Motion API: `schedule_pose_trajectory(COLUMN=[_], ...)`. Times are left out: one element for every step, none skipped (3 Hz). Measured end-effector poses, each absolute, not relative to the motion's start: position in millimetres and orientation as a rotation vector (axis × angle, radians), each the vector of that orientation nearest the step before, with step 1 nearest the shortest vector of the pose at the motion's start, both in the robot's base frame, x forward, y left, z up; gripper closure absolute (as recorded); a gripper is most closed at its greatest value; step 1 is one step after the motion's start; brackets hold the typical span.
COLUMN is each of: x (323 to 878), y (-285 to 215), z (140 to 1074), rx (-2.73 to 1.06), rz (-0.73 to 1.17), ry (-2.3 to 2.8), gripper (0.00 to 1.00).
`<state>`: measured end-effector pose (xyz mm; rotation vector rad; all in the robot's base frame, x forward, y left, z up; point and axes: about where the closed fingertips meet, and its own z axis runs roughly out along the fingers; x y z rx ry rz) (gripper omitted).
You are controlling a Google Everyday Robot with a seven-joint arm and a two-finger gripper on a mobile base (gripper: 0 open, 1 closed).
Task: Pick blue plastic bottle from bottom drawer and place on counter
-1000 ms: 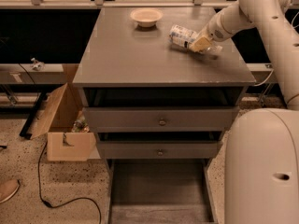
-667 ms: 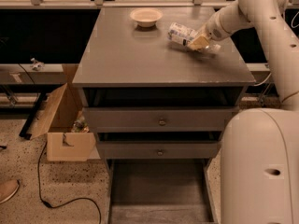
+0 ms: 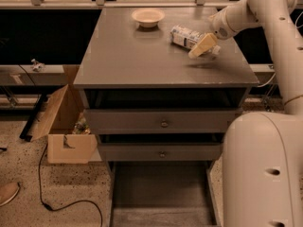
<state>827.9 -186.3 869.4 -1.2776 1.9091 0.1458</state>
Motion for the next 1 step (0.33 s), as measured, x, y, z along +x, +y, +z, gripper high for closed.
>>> schedule_pose_trajectory(x=[811.5], y=[-216.3], z=[905.3], rx=[-1.246], rz=[0.102], ry=[1.879], gripper=[0.0])
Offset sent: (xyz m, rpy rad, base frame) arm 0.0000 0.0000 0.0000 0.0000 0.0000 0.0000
